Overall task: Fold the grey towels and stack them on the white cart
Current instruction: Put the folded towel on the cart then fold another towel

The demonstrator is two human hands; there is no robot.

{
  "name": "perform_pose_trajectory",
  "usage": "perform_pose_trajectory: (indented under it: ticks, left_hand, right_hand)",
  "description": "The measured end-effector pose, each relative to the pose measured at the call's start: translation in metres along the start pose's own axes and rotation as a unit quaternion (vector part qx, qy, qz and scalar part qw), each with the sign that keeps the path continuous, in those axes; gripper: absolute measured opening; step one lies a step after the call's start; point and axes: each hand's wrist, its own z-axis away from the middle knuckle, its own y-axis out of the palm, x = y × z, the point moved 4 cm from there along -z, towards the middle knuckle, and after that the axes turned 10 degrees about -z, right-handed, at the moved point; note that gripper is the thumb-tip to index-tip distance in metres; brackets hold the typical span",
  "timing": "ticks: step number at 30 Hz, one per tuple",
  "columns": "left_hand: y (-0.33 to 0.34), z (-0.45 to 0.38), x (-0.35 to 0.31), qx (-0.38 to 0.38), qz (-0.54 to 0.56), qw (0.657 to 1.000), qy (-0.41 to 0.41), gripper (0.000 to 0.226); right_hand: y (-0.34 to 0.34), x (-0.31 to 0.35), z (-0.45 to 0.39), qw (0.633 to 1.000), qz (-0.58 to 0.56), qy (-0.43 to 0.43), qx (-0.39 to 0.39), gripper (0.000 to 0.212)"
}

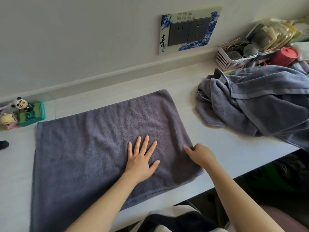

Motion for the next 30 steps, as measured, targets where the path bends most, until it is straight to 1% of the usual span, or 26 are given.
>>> perform_pose_trajectory:
  ticks: [1,2,3,4,5,7,8,9,10,12,13,15,17,18,19,20,22,24,25,26,28,30]
  left_hand:
    - [-0.001,-0.001,0.000,0.006,-0.002,1.000,-0.002,0.073]
    - [-0.002,-0.002,-0.001,0.010,-0.003,1.000,-0.005,0.074]
    - [-0.002,-0.003,-0.001,0.014,-0.002,1.000,-0.009,0.074]
    - [-0.002,-0.005,0.000,0.017,0.000,1.000,-0.017,0.075]
    - [-0.004,-0.007,0.001,0.019,0.005,0.999,-0.031,0.076]
    - [-0.009,-0.018,-0.001,0.029,0.030,0.997,-0.064,0.075]
    - [-0.013,-0.026,-0.002,0.039,0.050,0.995,-0.080,0.074]
    - [-0.017,-0.034,-0.004,0.053,0.073,0.992,-0.090,0.072]
    - [-0.020,-0.040,-0.005,0.063,0.091,0.989,-0.095,0.071]
    - [-0.021,-0.043,-0.003,0.067,0.095,0.988,-0.097,0.069]
    - [-0.019,-0.043,0.000,0.061,0.082,0.990,-0.094,0.070]
    - [-0.014,-0.039,0.003,0.043,0.057,0.993,-0.092,0.074]
    - [-0.011,-0.037,0.004,0.032,0.055,0.993,-0.096,0.082]
    - [-0.012,-0.038,0.003,0.030,0.056,0.993,-0.095,0.084]
    - [-0.013,-0.039,0.002,0.025,0.058,0.994,-0.092,0.085]
    - [-0.015,-0.038,0.001,0.011,0.061,0.994,-0.090,0.085]
    - [-0.018,-0.034,-0.002,-0.049,0.074,0.993,-0.084,0.080]
    - [-0.016,-0.026,-0.004,-0.098,0.054,0.992,-0.058,0.071]
    - [-0.012,-0.022,-0.004,-0.103,0.034,0.993,-0.043,0.069]
    - [-0.006,-0.016,-0.004,-0.093,0.013,0.995,-0.030,0.068]
    - [0.002,-0.006,0.001,-0.081,-0.011,0.997,-0.018,0.068]
    - [0.000,0.003,0.009,-0.111,0.014,0.993,-0.029,0.065]
  right_hand:
    - [0.001,-0.002,0.000,0.998,0.042,0.001,0.048,0.056]
    - [-0.001,-0.004,-0.001,0.996,0.058,-0.003,0.074,0.053]
    - [-0.005,-0.004,-0.004,0.996,0.051,-0.013,0.073,0.048]
    - [-0.010,-0.003,-0.007,0.998,0.025,-0.025,0.050,0.043]
    - [-0.015,0.000,-0.010,0.999,-0.010,-0.039,0.012,0.038]
    - [-0.023,0.010,-0.014,0.991,-0.097,-0.066,-0.066,0.031]
    - [-0.026,0.014,-0.017,0.985,-0.132,-0.070,-0.089,0.030]
    - [-0.028,0.015,-0.022,0.981,-0.153,-0.062,-0.100,0.030]
    - [-0.029,0.014,-0.026,0.983,-0.145,-0.052,-0.099,0.030]
    - [-0.034,0.009,-0.030,0.992,-0.092,-0.038,-0.079,0.033]
    - [-0.037,0.005,-0.031,0.993,-0.085,-0.032,-0.081,0.037]
    - [-0.041,-0.006,-0.030,0.985,-0.134,-0.032,-0.107,0.039]
    - [-0.039,-0.012,-0.029,0.972,-0.183,-0.025,-0.145,0.026]
    - [-0.036,-0.012,-0.028,0.973,-0.168,-0.018,-0.159,0.018]
    - [-0.032,-0.009,-0.026,0.976,-0.123,-0.018,-0.177,0.016]
    - [-0.028,-0.004,-0.023,0.976,-0.071,-0.038,-0.202,0.022]
    - [-0.017,0.010,-0.016,0.961,-0.021,-0.136,-0.240,0.035]
    - [0.003,0.017,-0.009,0.943,0.027,-0.252,-0.218,0.046]
    - [0.012,0.015,-0.009,0.936,0.068,-0.282,-0.199,0.049]
    - [0.019,0.010,-0.011,0.934,0.101,-0.288,-0.183,0.052]
    - [0.024,0.004,-0.014,0.941,0.125,-0.264,-0.171,0.055]
    - [0.024,0.012,-0.014,0.951,0.125,-0.228,-0.166,0.057]
